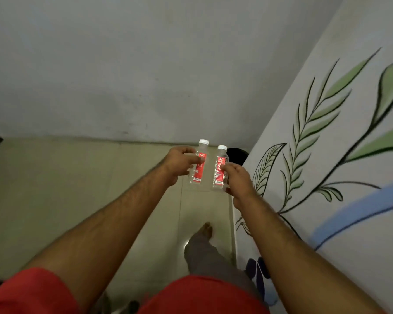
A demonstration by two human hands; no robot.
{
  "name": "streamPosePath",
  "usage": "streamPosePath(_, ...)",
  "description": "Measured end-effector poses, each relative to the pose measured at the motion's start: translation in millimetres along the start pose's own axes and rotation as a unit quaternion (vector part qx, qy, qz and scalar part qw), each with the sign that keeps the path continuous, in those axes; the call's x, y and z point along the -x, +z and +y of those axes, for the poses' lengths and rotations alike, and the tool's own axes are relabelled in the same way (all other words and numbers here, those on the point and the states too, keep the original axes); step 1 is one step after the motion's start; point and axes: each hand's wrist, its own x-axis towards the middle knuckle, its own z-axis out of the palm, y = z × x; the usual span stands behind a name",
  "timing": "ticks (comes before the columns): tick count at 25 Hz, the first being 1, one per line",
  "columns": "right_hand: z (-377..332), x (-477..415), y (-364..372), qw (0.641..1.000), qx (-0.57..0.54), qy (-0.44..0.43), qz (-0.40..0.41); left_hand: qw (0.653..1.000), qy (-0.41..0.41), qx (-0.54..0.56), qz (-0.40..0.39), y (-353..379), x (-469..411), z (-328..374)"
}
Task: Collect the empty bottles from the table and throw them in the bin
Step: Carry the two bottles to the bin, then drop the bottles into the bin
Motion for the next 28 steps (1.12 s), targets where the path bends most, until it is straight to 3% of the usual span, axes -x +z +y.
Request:
streamPosePath(10,-77.6,-214.4,-18.1,0.994,-0.036,0.063,0.078,0.980,-0.063,-0.107,-0.156,52.9,-247.3,113.1)
streamPosePath(16,-82.3,-333.3,-21.6,0.968,-0.113,0.130,0.184,0.930,-0.092,-0.240,-0.262,98.3,-406.8,140.6)
streamPosePath(22,-55.5,-446.4,-9.4,0.908,-0.212,0.206,0.297,0.884,-0.128,-0.296,-0.338,147.9,-551.8,120.5)
streamPosePath(28,33.9,-551.6,-28.1,0.856,-0.269,0.268,0.351,0.857,-0.098,-0.360,-0.356,211.0,-652.0,33.0)
